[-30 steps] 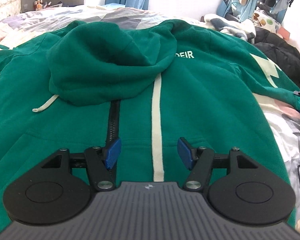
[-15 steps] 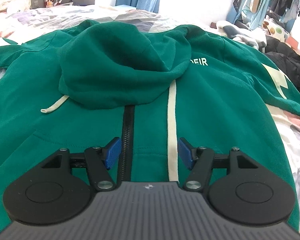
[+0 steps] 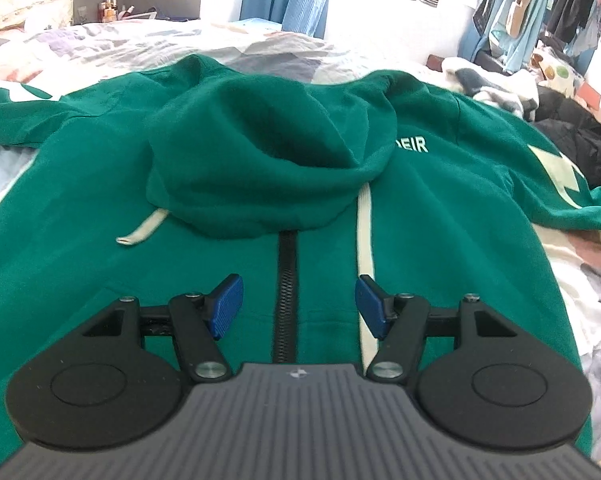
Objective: Fold large clothes
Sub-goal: 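Lift the sleeve with the right gripper and carry it across the hoodie body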
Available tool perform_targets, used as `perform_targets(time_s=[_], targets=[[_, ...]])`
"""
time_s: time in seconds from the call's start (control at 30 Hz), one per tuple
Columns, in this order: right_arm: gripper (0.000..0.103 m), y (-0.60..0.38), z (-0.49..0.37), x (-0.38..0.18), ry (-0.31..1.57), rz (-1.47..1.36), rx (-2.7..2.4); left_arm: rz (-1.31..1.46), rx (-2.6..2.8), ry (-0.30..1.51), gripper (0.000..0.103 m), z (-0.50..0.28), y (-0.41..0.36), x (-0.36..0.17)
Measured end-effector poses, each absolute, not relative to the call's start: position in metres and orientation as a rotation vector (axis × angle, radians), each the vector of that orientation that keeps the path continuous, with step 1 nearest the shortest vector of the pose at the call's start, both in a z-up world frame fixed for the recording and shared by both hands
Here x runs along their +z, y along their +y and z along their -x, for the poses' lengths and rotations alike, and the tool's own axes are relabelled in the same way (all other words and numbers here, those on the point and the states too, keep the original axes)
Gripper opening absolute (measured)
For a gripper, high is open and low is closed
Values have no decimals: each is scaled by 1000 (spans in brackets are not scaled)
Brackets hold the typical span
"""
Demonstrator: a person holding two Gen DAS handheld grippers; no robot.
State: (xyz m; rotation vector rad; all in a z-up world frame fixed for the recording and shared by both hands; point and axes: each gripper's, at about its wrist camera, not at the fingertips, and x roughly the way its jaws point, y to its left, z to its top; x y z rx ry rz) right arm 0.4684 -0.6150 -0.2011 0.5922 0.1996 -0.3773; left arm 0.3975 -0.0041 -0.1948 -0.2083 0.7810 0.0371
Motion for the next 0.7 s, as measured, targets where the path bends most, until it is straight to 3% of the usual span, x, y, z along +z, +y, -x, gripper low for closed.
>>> perform_targets(time_s=[0.7], targets=[[7, -401, -427, 27, -5, -167, -84, 374, 34, 656, 68, -341, 103, -148]])
